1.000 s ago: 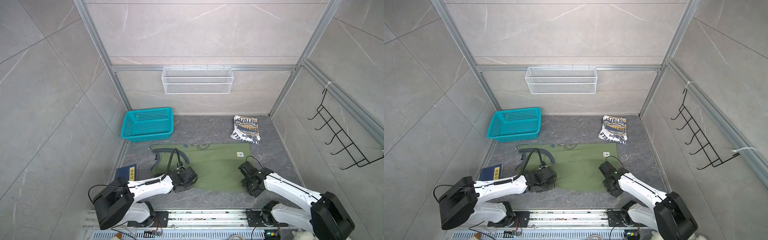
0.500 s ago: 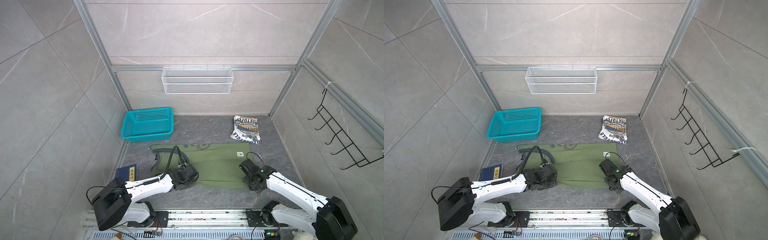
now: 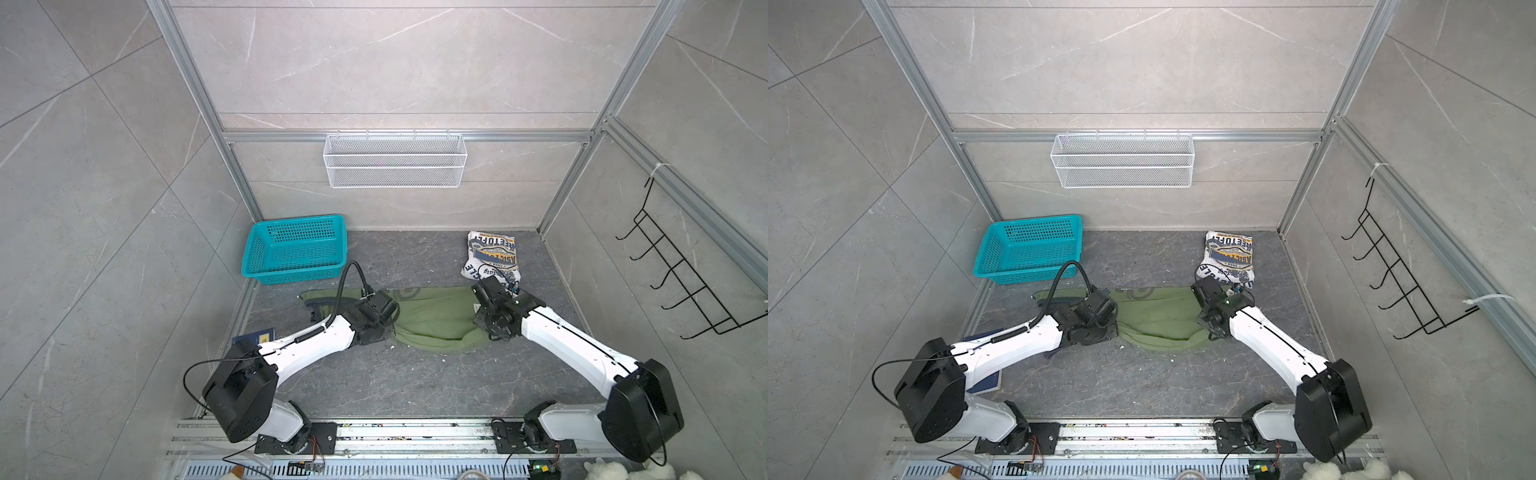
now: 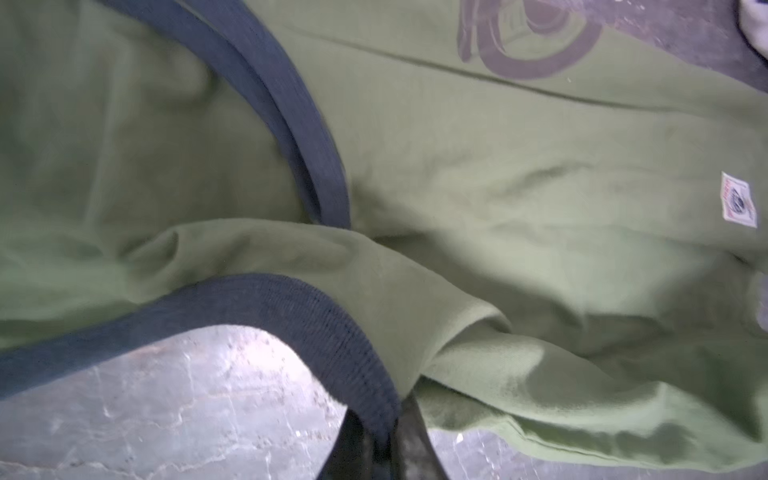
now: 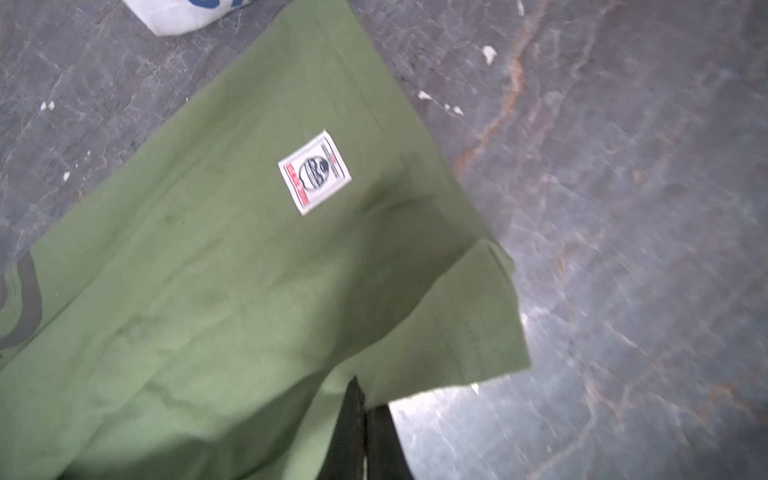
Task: Fold and stack the tank tops
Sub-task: 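Fold the held near edge over toward the far edge with both grippers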
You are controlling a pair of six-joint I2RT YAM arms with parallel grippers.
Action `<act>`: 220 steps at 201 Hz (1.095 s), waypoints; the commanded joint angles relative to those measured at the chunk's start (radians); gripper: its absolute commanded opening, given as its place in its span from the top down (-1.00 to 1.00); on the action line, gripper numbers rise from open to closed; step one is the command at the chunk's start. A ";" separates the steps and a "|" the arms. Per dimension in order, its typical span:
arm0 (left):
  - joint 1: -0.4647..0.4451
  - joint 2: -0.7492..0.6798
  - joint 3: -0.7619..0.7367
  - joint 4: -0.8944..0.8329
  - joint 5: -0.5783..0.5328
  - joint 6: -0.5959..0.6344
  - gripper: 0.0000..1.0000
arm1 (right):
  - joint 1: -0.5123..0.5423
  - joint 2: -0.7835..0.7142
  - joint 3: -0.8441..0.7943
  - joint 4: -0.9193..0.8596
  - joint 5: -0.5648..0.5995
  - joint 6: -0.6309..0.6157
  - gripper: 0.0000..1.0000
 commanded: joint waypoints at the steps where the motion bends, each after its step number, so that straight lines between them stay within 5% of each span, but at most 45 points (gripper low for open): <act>1: 0.041 0.042 0.066 -0.037 -0.028 0.070 0.91 | -0.047 0.068 0.045 0.082 -0.043 -0.112 1.00; 134: 0.165 0.326 0.292 -0.026 0.014 0.133 0.84 | -0.156 0.308 0.191 0.203 -0.018 -0.175 1.00; 175: 0.167 0.390 0.336 -0.030 0.024 0.132 0.51 | -0.158 0.385 0.235 0.208 -0.032 -0.195 1.00; 220: 0.194 0.343 0.365 -0.109 -0.054 0.154 -0.12 | -0.164 0.370 0.307 0.121 0.031 -0.259 0.07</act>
